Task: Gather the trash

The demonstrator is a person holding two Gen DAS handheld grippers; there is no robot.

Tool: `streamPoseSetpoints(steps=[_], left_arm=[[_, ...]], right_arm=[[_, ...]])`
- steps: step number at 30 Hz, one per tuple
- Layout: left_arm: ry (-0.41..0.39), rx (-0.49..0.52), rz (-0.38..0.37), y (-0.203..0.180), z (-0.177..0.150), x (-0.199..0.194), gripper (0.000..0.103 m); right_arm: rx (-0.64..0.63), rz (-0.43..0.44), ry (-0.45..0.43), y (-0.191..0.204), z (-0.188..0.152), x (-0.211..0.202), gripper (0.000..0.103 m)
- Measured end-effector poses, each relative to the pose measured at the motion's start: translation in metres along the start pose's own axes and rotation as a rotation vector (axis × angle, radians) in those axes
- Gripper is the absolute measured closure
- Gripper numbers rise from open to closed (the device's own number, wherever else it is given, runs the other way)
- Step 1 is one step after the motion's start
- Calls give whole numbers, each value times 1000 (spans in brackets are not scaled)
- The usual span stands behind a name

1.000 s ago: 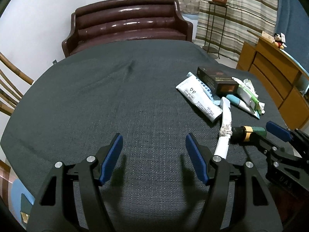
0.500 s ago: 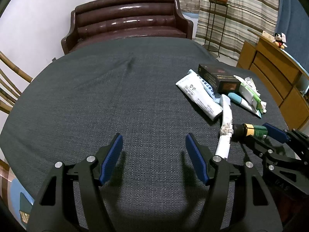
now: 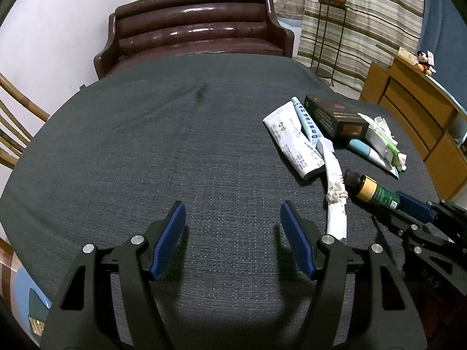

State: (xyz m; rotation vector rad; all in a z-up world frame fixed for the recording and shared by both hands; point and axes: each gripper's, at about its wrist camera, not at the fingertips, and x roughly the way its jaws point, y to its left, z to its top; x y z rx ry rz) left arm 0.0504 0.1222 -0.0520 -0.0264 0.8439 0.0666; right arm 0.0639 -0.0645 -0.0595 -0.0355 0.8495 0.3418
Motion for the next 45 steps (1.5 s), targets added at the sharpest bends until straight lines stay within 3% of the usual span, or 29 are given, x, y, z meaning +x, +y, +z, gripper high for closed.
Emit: streamPoseSetpoints(steps=[3, 13, 15, 19, 29, 33, 38, 40, 42, 45], left_arm=[[-4, -7, 6, 5, 0, 1, 37], [8, -27, 29, 17, 0, 3, 37], [10, -28, 28, 17, 0, 3, 37], [12, -26, 22, 15, 2, 6, 37], [14, -3, -2, 4, -4, 3, 37], [11, -4, 0, 4, -3, 2, 37], [7, -7, 1, 2, -1, 2, 37], [6, -4, 0, 2, -1, 1, 37], [7, -2, -3, 0, 1, 2, 37], [7, 5, -8, -3, 0, 0, 37]], right_arm=[[8, -2, -8, -1, 1, 1, 58], [-14, -13, -1, 3, 14, 12, 58], [-16, -15, -1, 3, 13, 10, 68], [-2, -18, -5, 1, 9, 6, 77], [12, -11, 15, -2, 4, 4, 77], [27, -9, 12, -4, 7, 6, 66], [33, -18, 6, -4, 13, 11, 66], [31, -24, 8, -3, 14, 14, 67], [27, -17, 17, -2, 15, 15, 78], [22, -16, 14, -2, 13, 14, 78]])
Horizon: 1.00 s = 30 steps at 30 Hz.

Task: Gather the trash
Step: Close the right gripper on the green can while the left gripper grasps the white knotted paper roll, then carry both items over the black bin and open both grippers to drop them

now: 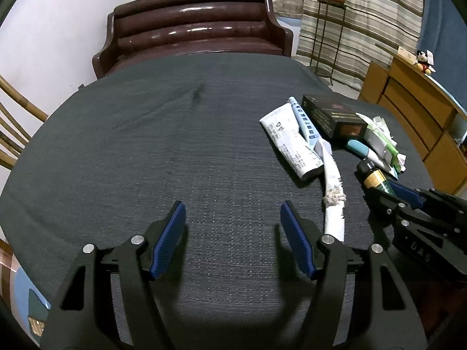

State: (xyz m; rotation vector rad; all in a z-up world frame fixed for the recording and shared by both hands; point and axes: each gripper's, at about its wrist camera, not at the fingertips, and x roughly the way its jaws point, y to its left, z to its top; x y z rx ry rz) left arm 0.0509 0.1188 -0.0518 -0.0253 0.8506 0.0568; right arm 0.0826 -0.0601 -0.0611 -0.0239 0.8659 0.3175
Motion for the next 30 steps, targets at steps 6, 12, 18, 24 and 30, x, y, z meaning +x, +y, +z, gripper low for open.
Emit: streamPoseSetpoints(steps=[6, 12, 18, 24, 30], left_arm=[[-7, 18, -17, -10, 1, -4, 37], [-16, 49, -46, -31, 1, -9, 37], [-6, 71, -67, -48, 3, -6, 37], [6, 102, -68, -66, 6, 1, 42], [42, 129, -82, -78, 5, 14, 59]], right_arm=[[7, -9, -44, -5, -5, -15, 78], [31, -28, -82, -19, -13, -33, 78], [50, -68, -116, -36, -19, -47, 78], [83, -97, -130, -57, -22, -48, 78], [100, -96, -134, -66, -24, -48, 78]])
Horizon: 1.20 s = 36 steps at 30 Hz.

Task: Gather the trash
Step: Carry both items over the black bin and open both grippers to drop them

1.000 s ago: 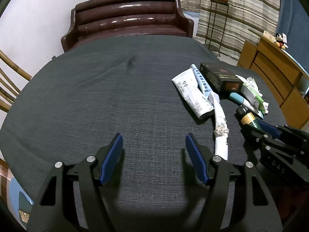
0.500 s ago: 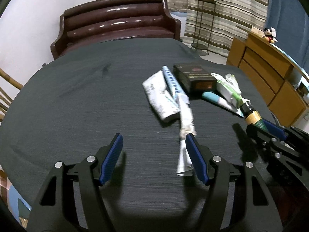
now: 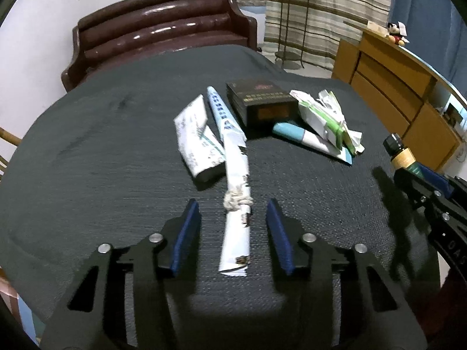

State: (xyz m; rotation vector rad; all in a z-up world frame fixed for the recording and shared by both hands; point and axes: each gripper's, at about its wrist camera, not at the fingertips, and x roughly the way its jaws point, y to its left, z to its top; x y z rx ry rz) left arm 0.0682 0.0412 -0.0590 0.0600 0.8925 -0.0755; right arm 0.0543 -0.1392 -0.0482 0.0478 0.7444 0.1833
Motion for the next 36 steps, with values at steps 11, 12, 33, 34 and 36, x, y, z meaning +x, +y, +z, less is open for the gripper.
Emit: streamPoseSetpoints(steps=[11, 12, 33, 34, 36], left_arm=[[-13, 11, -59, -3, -1, 3, 85], [-16, 12, -61, -4, -2, 3, 85], [-221, 114, -207, -75, 25, -39, 86], [-224, 121, -215, -81, 26, -38, 86], [-224, 138, -232, -93, 28, -34, 85]], right_arm=[[7, 1, -5, -4, -2, -1, 78], [8, 0, -7, -5, -2, -1, 78], [55, -160, -97, -58, 6, -29, 78], [62, -180, -101, -64, 6, -30, 78], [76, -212, -106, -76, 6, -32, 78]])
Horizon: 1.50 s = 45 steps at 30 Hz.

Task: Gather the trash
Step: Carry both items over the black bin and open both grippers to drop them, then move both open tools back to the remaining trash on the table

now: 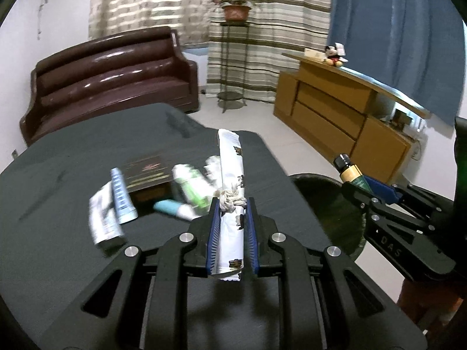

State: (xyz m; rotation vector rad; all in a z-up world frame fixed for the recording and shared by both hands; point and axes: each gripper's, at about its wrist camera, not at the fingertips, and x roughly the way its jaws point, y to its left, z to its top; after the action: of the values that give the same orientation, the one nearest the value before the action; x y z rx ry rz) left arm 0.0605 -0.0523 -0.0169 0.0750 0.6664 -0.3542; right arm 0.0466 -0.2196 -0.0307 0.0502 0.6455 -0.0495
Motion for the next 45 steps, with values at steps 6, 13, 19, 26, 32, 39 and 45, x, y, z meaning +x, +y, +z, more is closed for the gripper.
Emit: streamPoseSetpoints(steps=[6, 13, 19, 26, 32, 39, 45], left_arm=[[8, 37, -33, -27, 6, 20, 86], [25, 76, -39, -49, 14, 45, 85], [46, 112, -40, -67, 16, 65, 85], [62, 133, -42, -75, 20, 80, 85], [99, 134, -55, -81, 25, 95, 85], [130, 154, -56, -87, 29, 105, 83], [127, 141, -54, -87, 30, 105, 69]], right_arm=[[29, -68, 1, -25, 2, 8, 78], [41, -103, 3, -41, 3, 16, 78], [49, -117, 5, -50, 4, 24, 78], [68, -117, 14, -63, 4, 32, 78], [87, -119, 25, -70, 4, 40, 78], [123, -110, 40, -76, 3, 45, 77], [147, -114, 34, -83, 5, 42, 67]])
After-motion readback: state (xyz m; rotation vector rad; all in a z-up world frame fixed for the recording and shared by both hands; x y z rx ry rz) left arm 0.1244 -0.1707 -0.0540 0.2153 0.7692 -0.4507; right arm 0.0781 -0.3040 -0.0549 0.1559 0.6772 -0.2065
